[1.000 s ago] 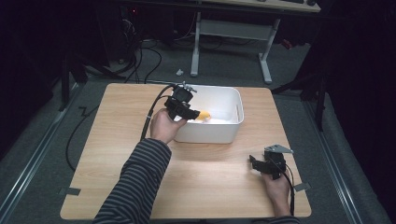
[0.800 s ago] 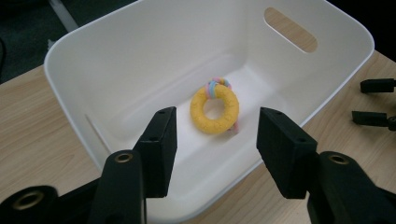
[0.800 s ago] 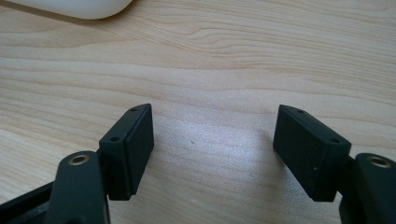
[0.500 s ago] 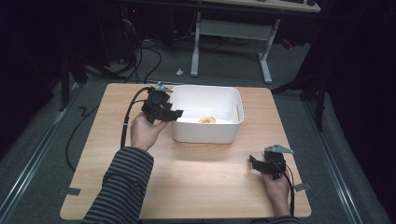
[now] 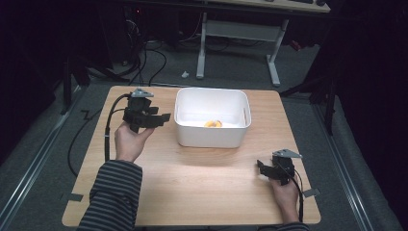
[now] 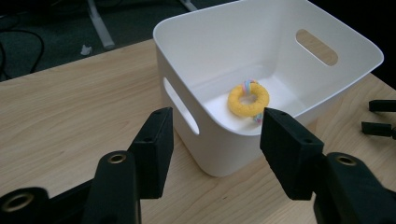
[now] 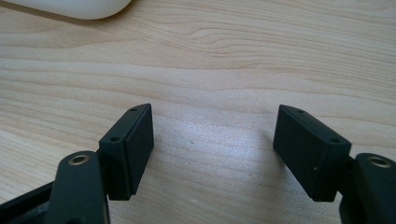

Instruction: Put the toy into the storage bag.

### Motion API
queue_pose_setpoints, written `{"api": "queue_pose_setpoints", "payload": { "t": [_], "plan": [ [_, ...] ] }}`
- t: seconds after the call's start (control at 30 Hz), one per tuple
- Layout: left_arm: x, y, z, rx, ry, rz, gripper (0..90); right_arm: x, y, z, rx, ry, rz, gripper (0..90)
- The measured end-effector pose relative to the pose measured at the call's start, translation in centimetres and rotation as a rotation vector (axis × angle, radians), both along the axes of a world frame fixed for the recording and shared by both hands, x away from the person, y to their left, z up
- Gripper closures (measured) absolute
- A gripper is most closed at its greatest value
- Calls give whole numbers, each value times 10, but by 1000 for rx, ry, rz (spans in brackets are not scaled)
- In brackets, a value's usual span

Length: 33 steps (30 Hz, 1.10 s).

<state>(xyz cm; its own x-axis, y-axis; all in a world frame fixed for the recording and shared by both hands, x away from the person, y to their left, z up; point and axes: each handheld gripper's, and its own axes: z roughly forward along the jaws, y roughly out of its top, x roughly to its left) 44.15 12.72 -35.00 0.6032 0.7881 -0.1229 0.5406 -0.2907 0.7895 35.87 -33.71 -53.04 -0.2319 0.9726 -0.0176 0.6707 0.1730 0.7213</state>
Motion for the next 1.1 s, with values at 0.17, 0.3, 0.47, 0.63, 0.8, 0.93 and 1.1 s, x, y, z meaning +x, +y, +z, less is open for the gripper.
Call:
{"api": "queue_pose_setpoints", "payload": {
  "t": [0.17,0.3,0.47,0.63,0.8,0.93,1.1],
  "plan": [
    [-7,16,-1,-18,-5,29,441,0,0,0,1,0,-1,293],
    [-14,27,-4,-21,-3,50,440,0,0,0,0,0,0,293],
    [-21,41,-7,-32,1,70,440,0,0,0,0,0,0,293],
    [-28,54,-11,-49,-1,95,437,0,0,0,-1,0,0,293],
    [-35,65,-20,-64,9,121,433,0,0,0,-1,-1,0,293],
    [-38,71,-26,-75,15,142,427,0,0,0,-1,-1,0,293],
    [-43,79,-37,-86,33,159,438,0,0,0,-1,-1,-1,293]
  ]
}}
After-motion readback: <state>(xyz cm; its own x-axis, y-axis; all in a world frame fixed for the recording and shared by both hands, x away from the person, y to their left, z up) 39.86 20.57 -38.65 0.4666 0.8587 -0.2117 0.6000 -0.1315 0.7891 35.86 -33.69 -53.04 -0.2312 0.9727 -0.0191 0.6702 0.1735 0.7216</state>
